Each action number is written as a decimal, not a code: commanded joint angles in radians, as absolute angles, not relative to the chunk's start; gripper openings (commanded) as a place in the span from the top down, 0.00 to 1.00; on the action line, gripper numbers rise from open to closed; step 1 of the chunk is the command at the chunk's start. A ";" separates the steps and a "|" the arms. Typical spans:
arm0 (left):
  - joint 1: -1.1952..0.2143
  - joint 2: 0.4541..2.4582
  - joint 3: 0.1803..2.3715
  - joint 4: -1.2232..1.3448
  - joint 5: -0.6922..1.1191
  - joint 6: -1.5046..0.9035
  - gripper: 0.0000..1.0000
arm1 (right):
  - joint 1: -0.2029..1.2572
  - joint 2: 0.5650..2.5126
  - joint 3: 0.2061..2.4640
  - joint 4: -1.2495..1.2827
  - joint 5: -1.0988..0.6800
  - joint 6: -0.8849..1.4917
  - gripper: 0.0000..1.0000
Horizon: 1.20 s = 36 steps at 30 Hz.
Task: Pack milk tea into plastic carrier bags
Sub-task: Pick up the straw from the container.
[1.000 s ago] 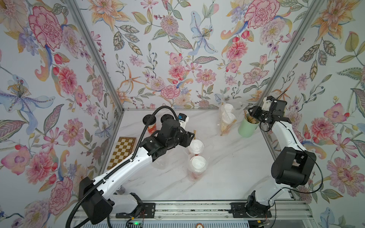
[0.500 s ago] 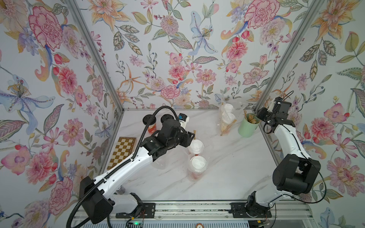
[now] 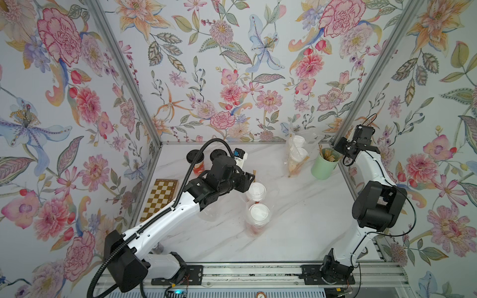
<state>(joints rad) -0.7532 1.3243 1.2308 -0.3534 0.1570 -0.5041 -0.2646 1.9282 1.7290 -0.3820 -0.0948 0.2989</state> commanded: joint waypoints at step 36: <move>-0.758 1.338 1.284 -0.379 0.154 -0.502 0.46 | -0.167 1.572 1.843 -0.497 0.183 0.132 1.00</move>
<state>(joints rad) -0.7532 1.3354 1.2449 -0.3603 0.1638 -0.5022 -0.1734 1.6348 1.8458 -0.4644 0.1276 0.1650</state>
